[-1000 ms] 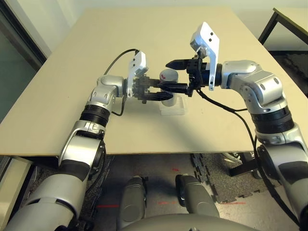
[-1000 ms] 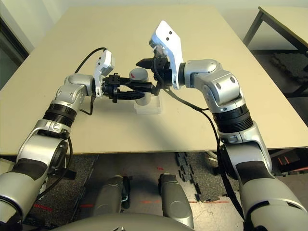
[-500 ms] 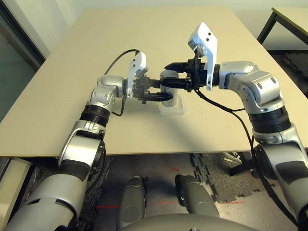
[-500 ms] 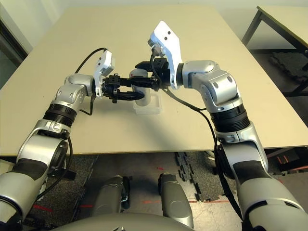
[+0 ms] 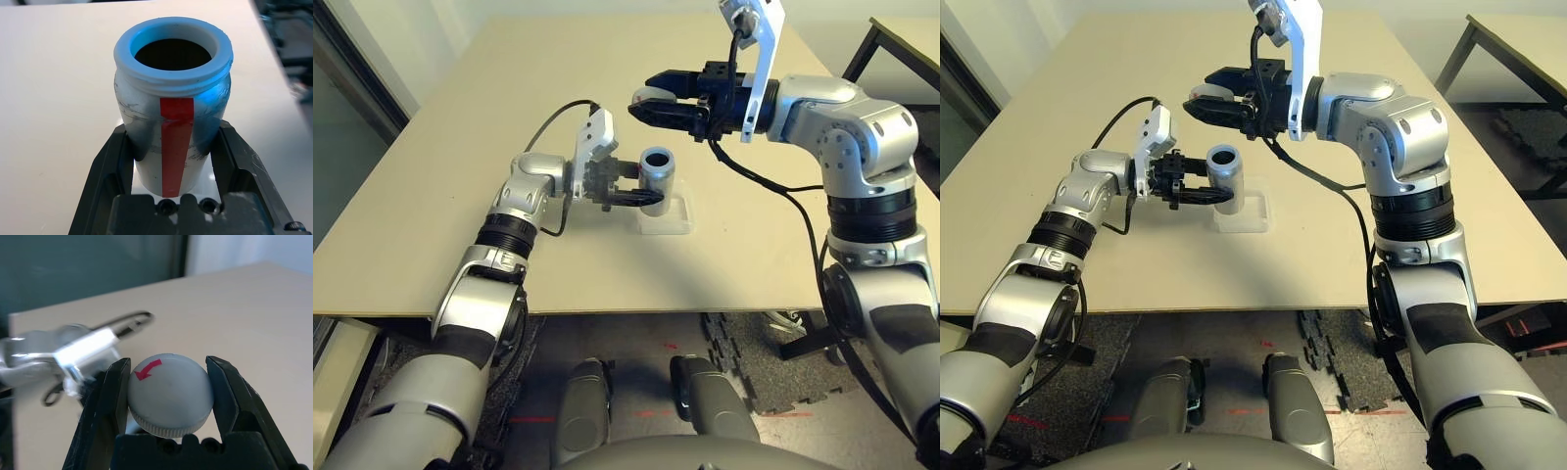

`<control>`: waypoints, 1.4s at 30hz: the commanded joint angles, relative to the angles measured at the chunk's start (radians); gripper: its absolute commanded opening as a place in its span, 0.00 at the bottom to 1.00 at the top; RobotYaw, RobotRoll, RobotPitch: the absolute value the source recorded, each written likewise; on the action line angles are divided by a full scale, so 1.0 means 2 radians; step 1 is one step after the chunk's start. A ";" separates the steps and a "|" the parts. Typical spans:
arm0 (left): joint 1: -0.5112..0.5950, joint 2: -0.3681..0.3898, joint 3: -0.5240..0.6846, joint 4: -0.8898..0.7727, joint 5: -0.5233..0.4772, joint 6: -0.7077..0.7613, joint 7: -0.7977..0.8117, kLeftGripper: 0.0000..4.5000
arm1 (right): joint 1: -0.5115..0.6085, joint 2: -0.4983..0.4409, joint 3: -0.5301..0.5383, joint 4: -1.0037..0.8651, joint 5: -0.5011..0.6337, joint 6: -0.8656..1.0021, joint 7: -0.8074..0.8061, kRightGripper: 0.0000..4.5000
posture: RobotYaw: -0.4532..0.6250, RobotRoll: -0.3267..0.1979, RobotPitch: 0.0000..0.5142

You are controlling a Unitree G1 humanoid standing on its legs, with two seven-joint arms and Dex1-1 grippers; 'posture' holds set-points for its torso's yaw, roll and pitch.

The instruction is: Pour the medicine from the bottle into the box.

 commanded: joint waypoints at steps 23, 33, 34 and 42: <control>-0.004 -0.059 0.127 0.183 0.027 -0.138 0.437 0.53 | 0.069 0.081 -0.083 0.381 -0.116 -0.366 -0.220 0.57 | 0.30 0.62 0.13; 0.008 -0.058 0.134 0.184 0.031 -0.118 0.447 0.53 | 0.066 0.102 -0.091 0.465 -0.123 -0.409 -0.238 0.57 | 0.31 0.62 0.14; 0.008 -0.057 0.135 0.185 0.031 -0.116 0.448 0.53 | 0.066 0.103 -0.091 0.470 -0.124 -0.412 -0.239 0.57 | 0.31 0.62 0.14; 0.010 -0.056 0.136 0.186 0.032 -0.112 0.445 0.53 | 0.066 0.102 -0.088 0.493 -0.139 -0.424 -0.247 0.57 | 0.31 0.62 0.15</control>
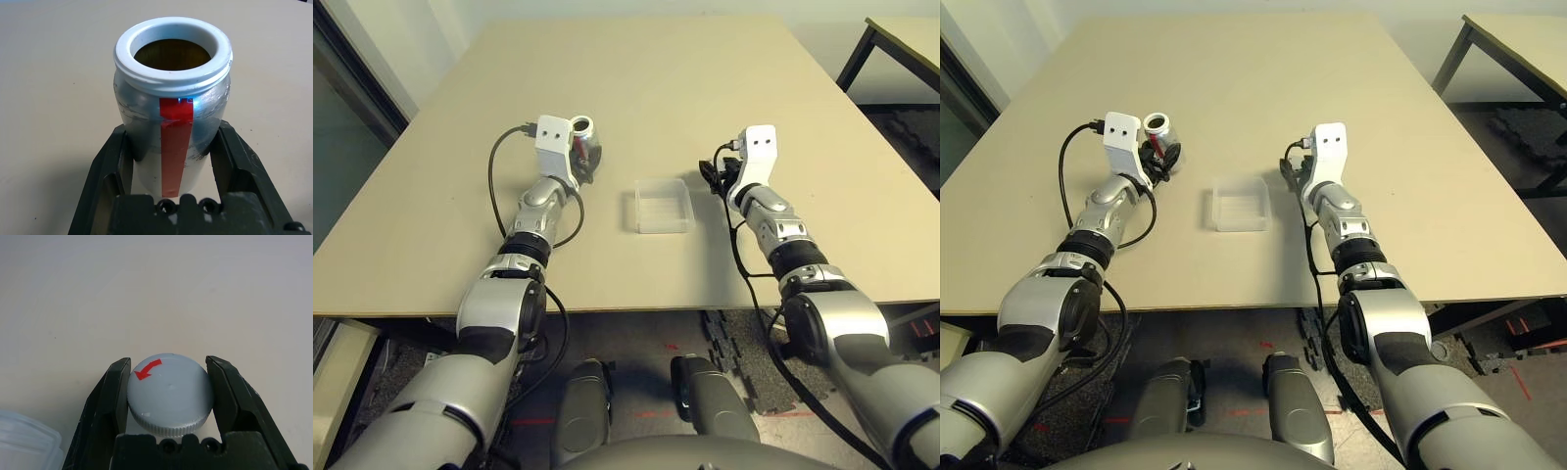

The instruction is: Pour the medicine from the bottle into the box.

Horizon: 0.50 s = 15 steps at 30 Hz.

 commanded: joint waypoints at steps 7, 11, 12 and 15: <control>0.007 0.004 0.000 0.007 0.005 0.007 -0.003 0.53 | 0.001 -0.004 0.004 0.017 -0.021 -0.004 -0.003 0.57 | 0.31 0.62 0.15; 0.007 0.006 -0.003 0.007 0.009 0.003 -0.004 0.53 | 0.003 -0.005 0.003 0.019 -0.026 0.000 -0.005 0.57 | 0.31 0.62 0.15; 0.007 0.006 -0.002 0.008 0.009 0.003 -0.004 0.53 | 0.003 -0.005 0.003 0.019 -0.027 0.000 -0.004 0.57 | 0.31 0.62 0.15; 0.006 0.007 -0.002 0.010 0.010 0.003 -0.005 0.53 | 0.003 -0.006 0.001 0.020 -0.028 0.000 -0.004 0.74 | 0.31 0.62 0.15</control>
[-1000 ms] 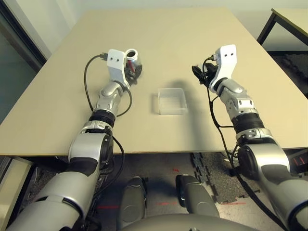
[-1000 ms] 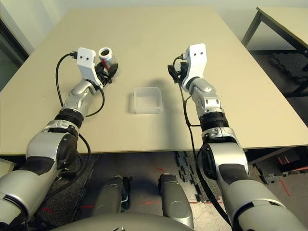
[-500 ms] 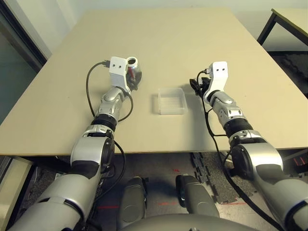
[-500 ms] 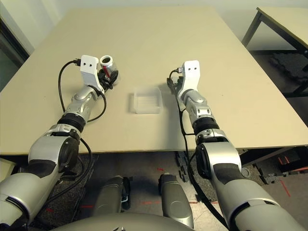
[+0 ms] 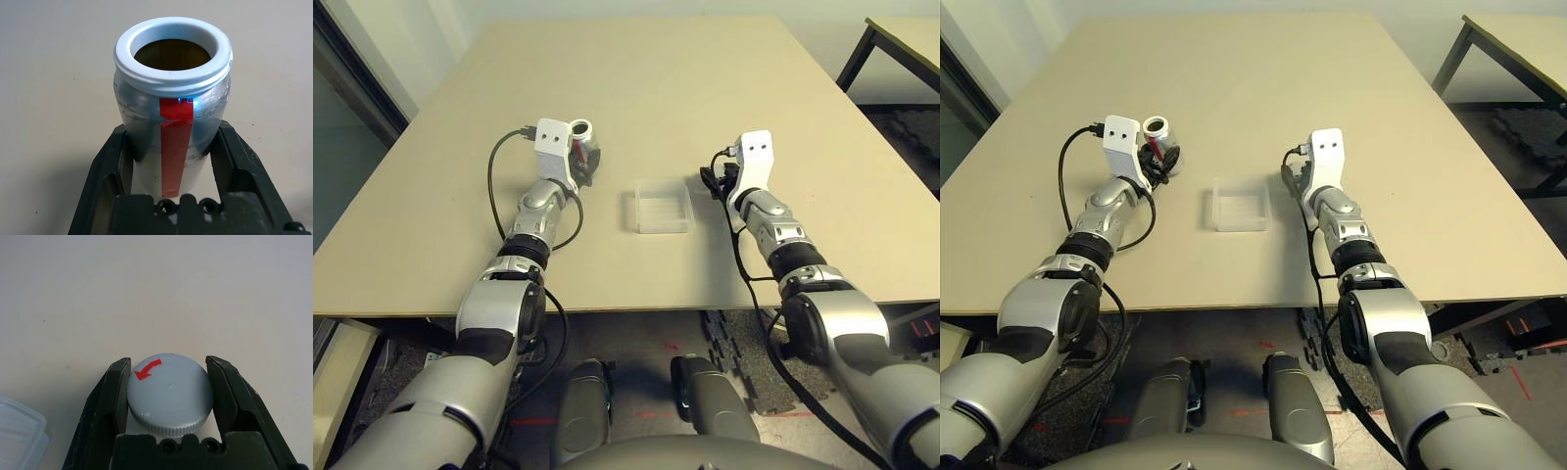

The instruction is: Pour the medicine from the bottle into the box.

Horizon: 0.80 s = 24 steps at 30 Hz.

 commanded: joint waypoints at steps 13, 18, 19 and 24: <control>-0.002 0.006 0.000 0.014 0.007 0.001 -0.004 0.53 | -0.003 -0.011 -0.010 -0.006 0.003 0.002 0.004 1.00 | 0.30 0.62 0.14; -0.006 0.010 0.002 0.020 0.007 0.001 -0.005 0.53 | 0.001 -0.023 -0.021 -0.031 0.016 0.013 0.015 1.00 | 0.30 0.62 0.14; -0.010 0.012 0.002 0.023 0.007 0.001 -0.005 0.53 | 0.004 -0.026 -0.023 -0.042 0.021 0.021 0.022 1.00 | 0.30 0.62 0.14; -0.033 0.035 -0.011 0.032 0.027 -0.010 -0.005 0.53 | 0.054 -0.062 -0.001 -0.190 0.045 0.135 0.110 1.00 | 0.30 0.62 0.14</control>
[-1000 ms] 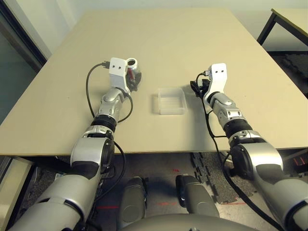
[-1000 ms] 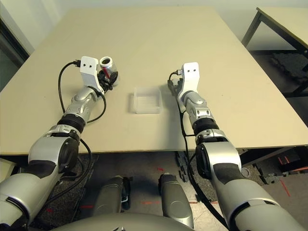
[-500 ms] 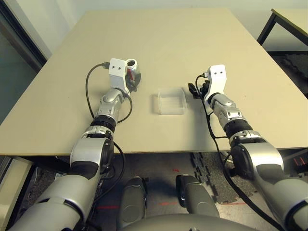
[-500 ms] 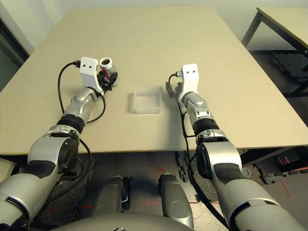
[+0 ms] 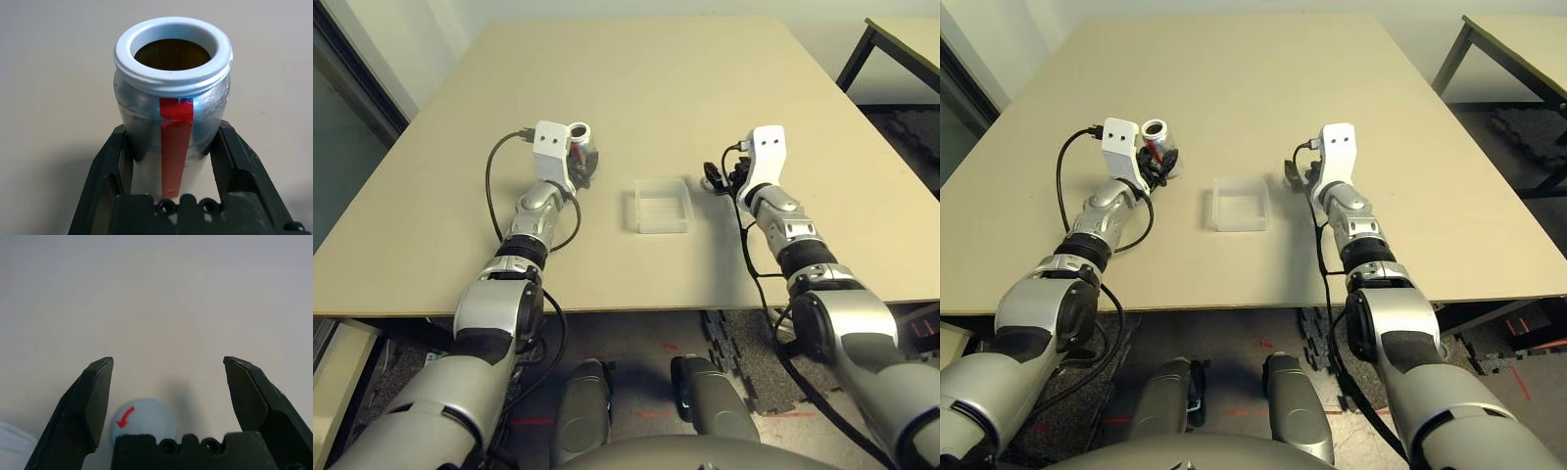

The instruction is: Pour the medicine from the bottle into the box.

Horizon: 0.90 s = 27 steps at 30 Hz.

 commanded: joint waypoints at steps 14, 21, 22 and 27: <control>-0.159 0.089 -0.297 0.005 0.325 -0.194 -0.039 0.53 | 0.164 -0.216 0.171 -0.484 0.054 0.411 0.250 1.00 | 0.28 0.62 0.12; -0.213 0.078 -0.437 -0.014 0.472 -0.267 -0.026 0.53 | 0.129 -0.153 0.206 -0.434 0.031 0.394 0.228 1.00 | 0.27 0.62 0.11; -0.214 0.078 -0.447 -0.012 0.482 -0.269 -0.024 0.53 | 0.122 -0.143 0.207 -0.419 0.027 0.386 0.223 1.00 | 0.27 0.62 0.11; -0.215 0.079 -0.479 0.001 0.520 -0.271 0.001 0.53 | 0.097 -0.116 0.213 -0.370 0.012 0.357 0.214 1.00 | 0.26 0.62 0.12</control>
